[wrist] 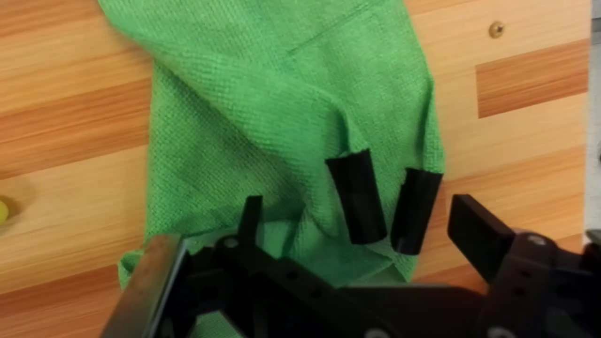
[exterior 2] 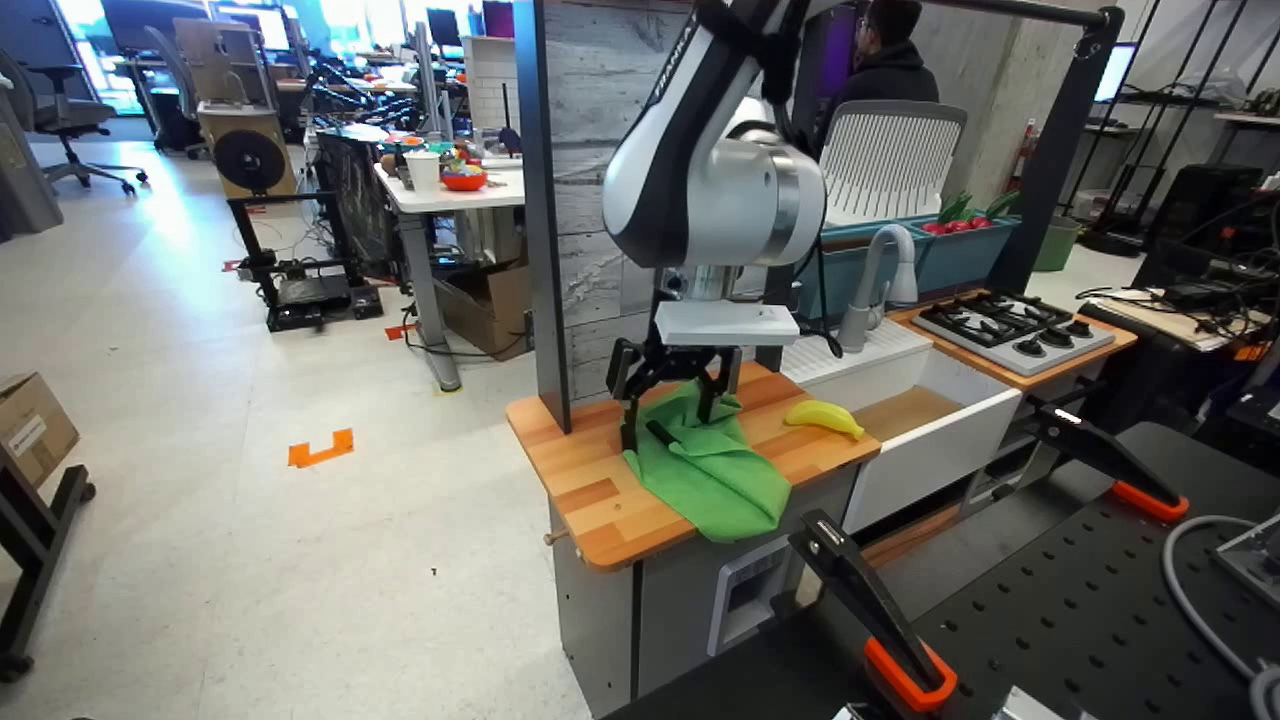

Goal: Move the green towel to the right

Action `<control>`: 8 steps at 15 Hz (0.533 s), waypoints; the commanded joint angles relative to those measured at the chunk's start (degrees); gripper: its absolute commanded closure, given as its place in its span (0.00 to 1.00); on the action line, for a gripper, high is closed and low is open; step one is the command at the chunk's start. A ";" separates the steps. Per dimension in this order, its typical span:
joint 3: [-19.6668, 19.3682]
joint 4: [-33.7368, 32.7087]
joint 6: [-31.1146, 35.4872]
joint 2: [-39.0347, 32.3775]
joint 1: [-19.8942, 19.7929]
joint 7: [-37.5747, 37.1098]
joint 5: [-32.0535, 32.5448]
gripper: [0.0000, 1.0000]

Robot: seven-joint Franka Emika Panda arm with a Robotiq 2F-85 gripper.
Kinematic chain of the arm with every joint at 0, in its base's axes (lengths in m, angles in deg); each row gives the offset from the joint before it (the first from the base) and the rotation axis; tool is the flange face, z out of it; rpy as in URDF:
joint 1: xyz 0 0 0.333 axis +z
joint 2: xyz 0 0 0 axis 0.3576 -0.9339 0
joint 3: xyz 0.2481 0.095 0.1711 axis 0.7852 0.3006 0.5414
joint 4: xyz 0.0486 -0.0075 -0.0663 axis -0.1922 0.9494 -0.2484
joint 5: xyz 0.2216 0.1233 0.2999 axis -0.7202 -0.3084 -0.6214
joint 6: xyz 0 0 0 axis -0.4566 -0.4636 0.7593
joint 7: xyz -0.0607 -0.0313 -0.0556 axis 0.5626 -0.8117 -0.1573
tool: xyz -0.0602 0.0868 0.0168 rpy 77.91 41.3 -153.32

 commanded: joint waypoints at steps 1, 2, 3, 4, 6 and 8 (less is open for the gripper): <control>-2.58 -5.12 -1.43 -4.36 2.10 -3.72 2.44 0.00; -2.96 -5.75 -1.69 -5.14 2.29 -4.30 2.85 0.00; -3.21 -6.40 -1.76 -5.84 2.40 -4.64 3.03 0.00; -3.40 -7.00 -1.91 -6.46 2.37 -4.92 3.25 0.00; -3.58 -8.35 -2.26 -7.46 2.08 -5.31 3.40 0.00; -3.51 -9.48 -2.69 -7.93 1.35 -5.23 3.18 0.00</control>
